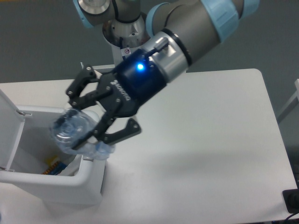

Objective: Place the trash in the trash can
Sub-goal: 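Lift the water bottle and carry it over the trash bin, then open the gripper to release the bottle into the bin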

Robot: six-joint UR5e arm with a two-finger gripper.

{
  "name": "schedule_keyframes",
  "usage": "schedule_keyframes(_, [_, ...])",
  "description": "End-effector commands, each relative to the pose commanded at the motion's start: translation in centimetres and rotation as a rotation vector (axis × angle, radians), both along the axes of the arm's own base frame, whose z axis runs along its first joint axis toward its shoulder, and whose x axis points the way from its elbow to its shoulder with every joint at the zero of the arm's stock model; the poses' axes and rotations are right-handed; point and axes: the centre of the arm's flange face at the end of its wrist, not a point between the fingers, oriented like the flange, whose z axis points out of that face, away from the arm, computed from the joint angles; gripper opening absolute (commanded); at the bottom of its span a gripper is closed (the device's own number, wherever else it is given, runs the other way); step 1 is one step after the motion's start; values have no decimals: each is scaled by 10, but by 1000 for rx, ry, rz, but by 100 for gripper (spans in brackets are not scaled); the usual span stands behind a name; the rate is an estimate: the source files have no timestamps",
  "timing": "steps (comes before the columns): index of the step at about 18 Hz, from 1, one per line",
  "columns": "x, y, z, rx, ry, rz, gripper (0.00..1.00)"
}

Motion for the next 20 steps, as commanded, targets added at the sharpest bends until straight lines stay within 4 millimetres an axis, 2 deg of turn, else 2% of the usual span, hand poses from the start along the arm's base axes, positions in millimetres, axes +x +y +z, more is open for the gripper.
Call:
schedule_keyframes(4, [31,13,-1,-5,-2,-47,39])
schedule_keyframes(6, [39,17,-3,-7,-2,-60,40])
schedule_keyframes(7, [39,18,-9,-15,-3,-60,46])
schedule_keyframes(8, [40,19,-15,-20,-5,-63,57])
schedule_keyframes(10, [40,19,-29,-31,-14,-67,67])
schedule_keyframes(12, [41,18,-40,-33,-10,-74,90])
schedule_keyframes(14, [42,17,-46,-33,-8,-78,99])
schedule_keyframes(20, [36,17,-52,-38,-9,-70,100])
